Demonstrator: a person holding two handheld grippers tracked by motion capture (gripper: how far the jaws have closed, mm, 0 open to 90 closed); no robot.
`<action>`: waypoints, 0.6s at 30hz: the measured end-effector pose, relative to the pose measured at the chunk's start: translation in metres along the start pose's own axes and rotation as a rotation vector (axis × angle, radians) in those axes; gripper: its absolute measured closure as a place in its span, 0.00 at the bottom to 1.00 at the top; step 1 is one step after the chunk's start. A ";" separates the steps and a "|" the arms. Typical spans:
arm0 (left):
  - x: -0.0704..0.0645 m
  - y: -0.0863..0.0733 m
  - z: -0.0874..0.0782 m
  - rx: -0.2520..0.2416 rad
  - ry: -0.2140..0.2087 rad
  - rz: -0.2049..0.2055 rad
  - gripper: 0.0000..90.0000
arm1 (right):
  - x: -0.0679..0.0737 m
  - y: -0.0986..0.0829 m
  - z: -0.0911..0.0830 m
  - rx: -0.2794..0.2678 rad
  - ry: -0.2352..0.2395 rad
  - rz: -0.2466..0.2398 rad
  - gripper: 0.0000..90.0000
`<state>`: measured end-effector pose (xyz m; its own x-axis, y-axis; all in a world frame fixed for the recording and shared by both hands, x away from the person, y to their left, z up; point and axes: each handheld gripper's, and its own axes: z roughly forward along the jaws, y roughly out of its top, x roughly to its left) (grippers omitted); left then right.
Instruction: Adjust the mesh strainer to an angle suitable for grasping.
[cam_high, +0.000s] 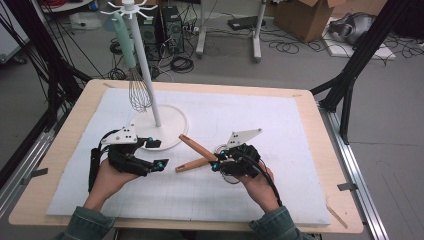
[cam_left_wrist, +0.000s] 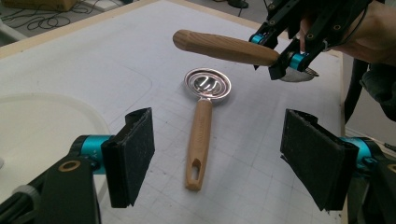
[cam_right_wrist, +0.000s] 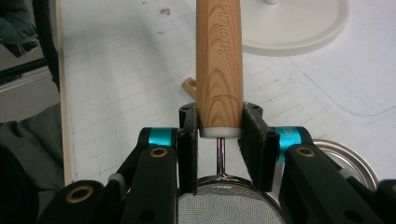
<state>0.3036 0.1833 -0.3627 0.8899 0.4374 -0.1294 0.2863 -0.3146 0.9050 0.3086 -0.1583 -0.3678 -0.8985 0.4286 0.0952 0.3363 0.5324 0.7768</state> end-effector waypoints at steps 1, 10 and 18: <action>0.000 0.000 0.000 0.000 -0.003 0.001 0.29 | 0.000 0.000 0.000 -0.004 0.000 -0.007 0.77; -0.003 0.003 0.002 -0.004 -0.028 0.009 0.31 | 0.005 0.005 0.001 -0.015 0.011 -0.024 0.77; -0.003 0.003 0.005 -0.001 -0.040 0.009 0.32 | 0.007 0.006 0.003 -0.019 0.021 -0.031 0.77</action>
<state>0.3034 0.1764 -0.3614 0.9060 0.4004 -0.1374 0.2779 -0.3177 0.9065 0.3057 -0.1498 -0.3644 -0.9141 0.3968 0.0836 0.3031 0.5315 0.7910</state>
